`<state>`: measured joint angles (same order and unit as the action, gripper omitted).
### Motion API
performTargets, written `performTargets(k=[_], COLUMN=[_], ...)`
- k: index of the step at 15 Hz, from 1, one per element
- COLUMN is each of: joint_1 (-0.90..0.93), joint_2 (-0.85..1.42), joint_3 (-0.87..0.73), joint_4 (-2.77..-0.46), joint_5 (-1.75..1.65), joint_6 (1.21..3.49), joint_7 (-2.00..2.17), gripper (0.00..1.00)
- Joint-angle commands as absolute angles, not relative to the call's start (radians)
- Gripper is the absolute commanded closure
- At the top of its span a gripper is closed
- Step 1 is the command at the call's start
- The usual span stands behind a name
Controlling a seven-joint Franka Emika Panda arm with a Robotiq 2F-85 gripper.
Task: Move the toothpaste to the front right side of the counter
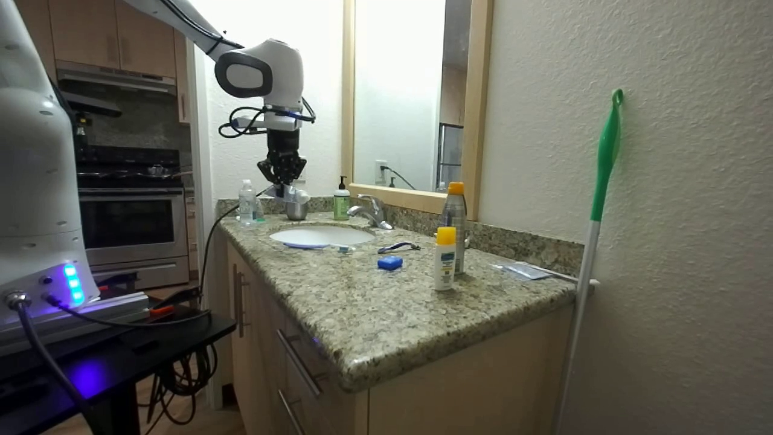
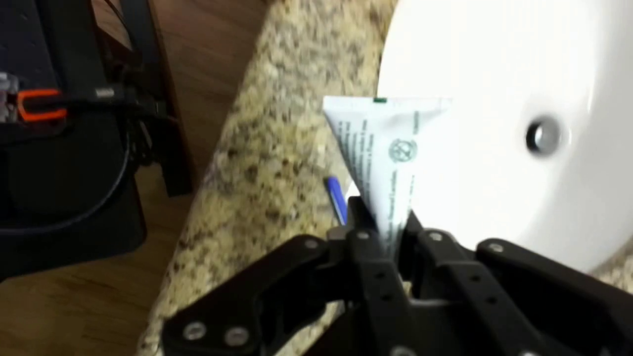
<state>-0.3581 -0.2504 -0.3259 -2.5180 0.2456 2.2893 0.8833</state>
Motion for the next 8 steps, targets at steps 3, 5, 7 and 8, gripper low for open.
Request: performTargets(k=[3, 5, 7, 8], joint_1=[-0.222, -0.190, -0.178, -0.177], joint_2=[-0.203, -0.167, -0.135, -0.133], joint_3=[-0.195, -0.156, -0.124, -0.114], joint_4=[-2.548, -2.574, -2.594, -2.600], joint_5=[0.335, 0.303, 0.220, 0.156], joint_6=[2.167, 2.149, 2.139, 2.132], joint_7=[0.842, 0.843, 0.871, 0.886], gripper=[0.96, 0.96, 0.96, 0.96])
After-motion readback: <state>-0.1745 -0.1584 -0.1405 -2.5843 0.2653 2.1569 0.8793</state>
